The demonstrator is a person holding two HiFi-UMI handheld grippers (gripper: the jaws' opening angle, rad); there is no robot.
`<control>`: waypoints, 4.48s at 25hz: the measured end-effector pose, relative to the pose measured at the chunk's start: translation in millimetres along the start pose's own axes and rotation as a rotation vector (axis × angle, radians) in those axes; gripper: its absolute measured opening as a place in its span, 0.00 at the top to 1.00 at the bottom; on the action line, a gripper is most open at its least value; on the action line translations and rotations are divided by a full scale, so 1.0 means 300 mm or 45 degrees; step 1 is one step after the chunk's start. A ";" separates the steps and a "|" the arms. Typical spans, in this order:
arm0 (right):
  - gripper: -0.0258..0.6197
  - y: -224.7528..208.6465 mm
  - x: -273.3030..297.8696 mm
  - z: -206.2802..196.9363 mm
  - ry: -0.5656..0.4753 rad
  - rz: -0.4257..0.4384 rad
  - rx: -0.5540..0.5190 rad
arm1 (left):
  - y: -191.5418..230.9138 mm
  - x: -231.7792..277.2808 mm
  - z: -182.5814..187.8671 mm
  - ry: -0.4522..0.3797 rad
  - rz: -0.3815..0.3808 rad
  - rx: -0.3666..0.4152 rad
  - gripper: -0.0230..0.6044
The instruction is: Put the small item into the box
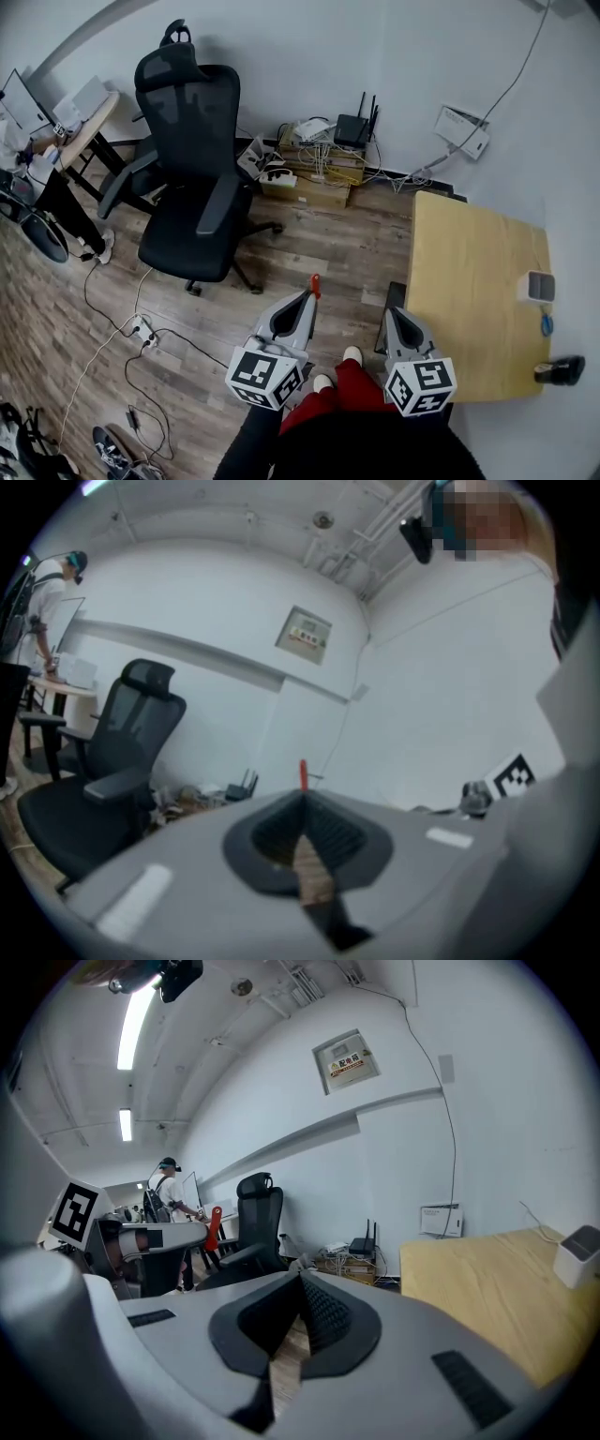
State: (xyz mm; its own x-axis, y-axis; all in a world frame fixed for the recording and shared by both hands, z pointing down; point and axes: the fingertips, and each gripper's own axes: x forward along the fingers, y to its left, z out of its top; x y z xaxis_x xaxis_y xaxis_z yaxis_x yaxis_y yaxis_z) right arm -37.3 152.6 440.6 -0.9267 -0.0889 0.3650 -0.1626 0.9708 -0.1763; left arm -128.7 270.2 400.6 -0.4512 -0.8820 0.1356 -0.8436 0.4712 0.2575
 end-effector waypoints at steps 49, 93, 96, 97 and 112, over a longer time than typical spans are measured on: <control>0.95 -0.651 -0.003 0.180 -0.335 -1.519 0.553 | -0.472 1.169 0.060 0.332 -1.484 0.227 0.96; 0.95 -0.889 -0.536 -0.076 -0.345 -2.082 0.859 | -1.361 1.186 -0.272 0.534 -2.080 0.443 0.96; 0.95 -0.940 -0.572 -0.092 -0.358 -2.060 0.871 | -1.422 1.192 -0.297 0.539 -2.068 0.461 0.96; 0.95 -0.955 -0.584 -0.095 -0.361 -2.053 0.873 | -1.443 1.192 -0.305 0.540 -2.067 0.468 0.96; 0.95 -1.144 -0.658 -0.127 -0.392 -2.096 0.917 | -1.677 1.268 -0.452 0.578 -2.103 0.555 0.96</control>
State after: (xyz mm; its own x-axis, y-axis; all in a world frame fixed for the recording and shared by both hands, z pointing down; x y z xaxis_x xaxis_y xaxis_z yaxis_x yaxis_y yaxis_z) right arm 214.5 -154.5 463.9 0.3022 -0.8621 0.4067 -0.8923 -0.4059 -0.1975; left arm 163.7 -302.7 452.4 0.9181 -0.2886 0.2716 -0.3361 -0.9301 0.1478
